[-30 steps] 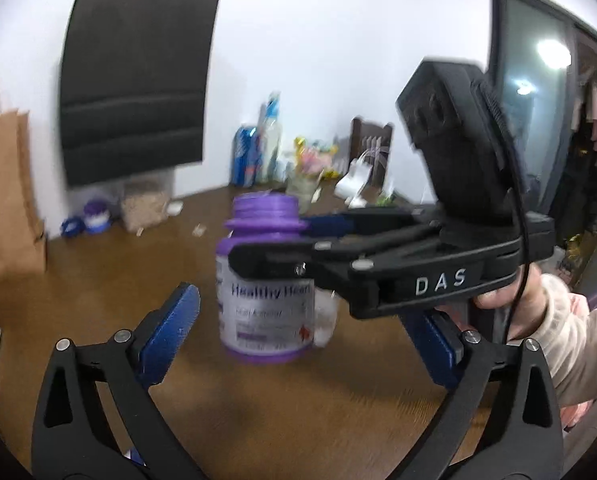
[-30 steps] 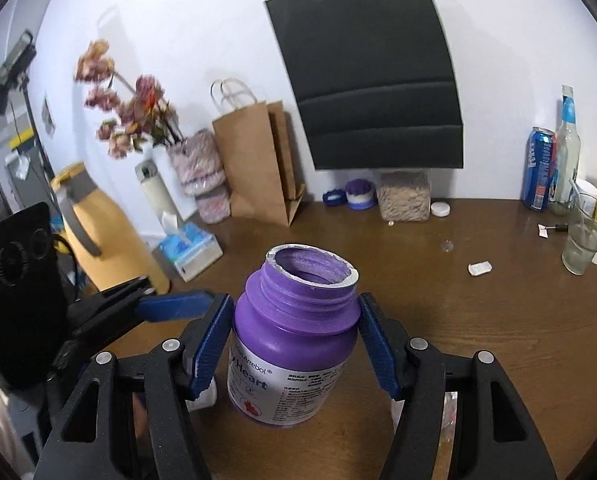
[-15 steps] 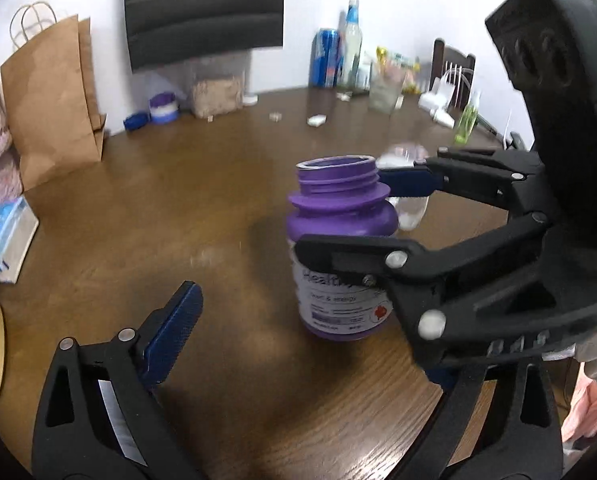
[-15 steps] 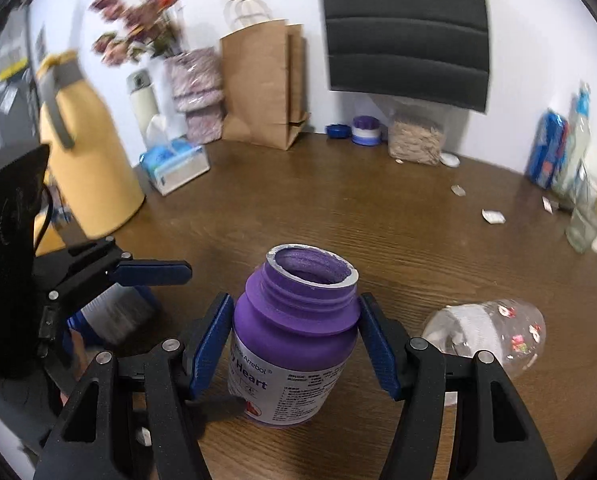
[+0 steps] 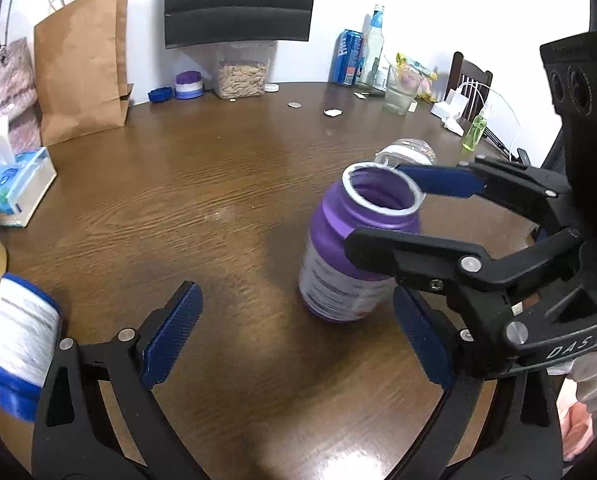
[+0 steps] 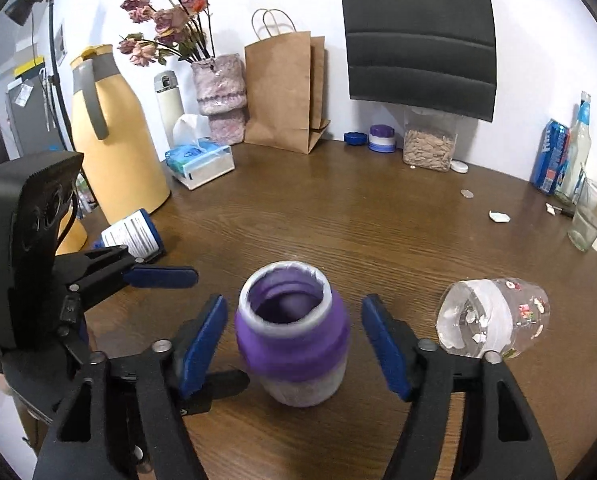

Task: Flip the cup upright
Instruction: 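Open the right tool and withdraw both tools from the upright bottle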

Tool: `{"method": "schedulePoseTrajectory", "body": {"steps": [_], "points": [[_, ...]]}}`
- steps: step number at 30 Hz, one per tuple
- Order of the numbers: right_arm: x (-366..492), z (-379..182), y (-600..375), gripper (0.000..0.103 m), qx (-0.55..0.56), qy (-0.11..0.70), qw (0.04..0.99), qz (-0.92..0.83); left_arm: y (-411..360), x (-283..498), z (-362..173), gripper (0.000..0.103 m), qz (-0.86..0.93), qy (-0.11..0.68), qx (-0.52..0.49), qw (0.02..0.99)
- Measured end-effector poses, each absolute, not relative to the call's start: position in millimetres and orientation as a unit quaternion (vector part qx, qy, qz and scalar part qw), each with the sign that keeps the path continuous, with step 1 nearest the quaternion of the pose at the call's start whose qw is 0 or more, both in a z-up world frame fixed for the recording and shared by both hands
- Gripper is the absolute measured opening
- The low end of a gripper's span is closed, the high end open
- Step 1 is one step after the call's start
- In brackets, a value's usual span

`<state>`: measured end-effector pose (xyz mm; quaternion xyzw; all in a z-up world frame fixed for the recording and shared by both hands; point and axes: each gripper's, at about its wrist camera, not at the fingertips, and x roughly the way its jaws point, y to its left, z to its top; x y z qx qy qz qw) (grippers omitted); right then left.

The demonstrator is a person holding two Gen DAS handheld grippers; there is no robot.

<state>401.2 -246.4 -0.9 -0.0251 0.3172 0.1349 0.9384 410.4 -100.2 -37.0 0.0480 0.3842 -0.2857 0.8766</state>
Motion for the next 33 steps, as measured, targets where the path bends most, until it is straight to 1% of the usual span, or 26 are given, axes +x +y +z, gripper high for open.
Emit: {"method": "schedulePoseTrajectory", "body": {"steps": [5, 6, 7, 10, 14, 16, 23, 26, 31, 33], "points": [[363, 30, -248, 0.078, -0.062, 0.286, 0.949, 0.115, -81, 379, -20, 0.096, -0.266, 0.374, 0.050, 0.887], [354, 36, -252, 0.078, -0.065, 0.283, 0.951, 0.108, -74, 370, -14, 0.098, -0.252, 0.364, 0.050, 0.895], [346, 40, -258, 0.081, -0.065, 0.284, 0.951, 0.100, -64, 361, -8, 0.103, -0.224, 0.348, 0.052, 0.909], [330, 45, -277, 0.081, -0.050, 0.292, 0.952, 0.076, -32, 339, 7, 0.103, -0.154, 0.291, 0.040, 0.944], [317, 46, -294, 0.081, -0.018, 0.303, 0.951, 0.056, 1, 329, 19, 0.103, -0.105, 0.288, -0.006, 0.952], [308, 48, -294, 0.081, -0.011, 0.294, 0.954, 0.059, 11, 321, 26, 0.103, -0.090, 0.281, -0.023, 0.955], [285, 54, -278, 0.081, -0.020, 0.268, 0.962, 0.056, 8, 285, 39, 0.103, -0.069, 0.244, -0.009, 0.967], [260, 55, -271, 0.081, -0.014, 0.257, 0.965, 0.057, 8, 261, 40, 0.103, -0.041, 0.241, -0.007, 0.970], [190, 51, -253, 0.081, -0.027, 0.219, 0.975, 0.039, 11, 180, 39, 0.103, -0.005, 0.225, -0.006, 0.974], [168, 49, -246, 0.081, -0.026, 0.220, 0.974, 0.044, 10, 149, 39, 0.103, 0.001, 0.219, 0.001, 0.976]]}}
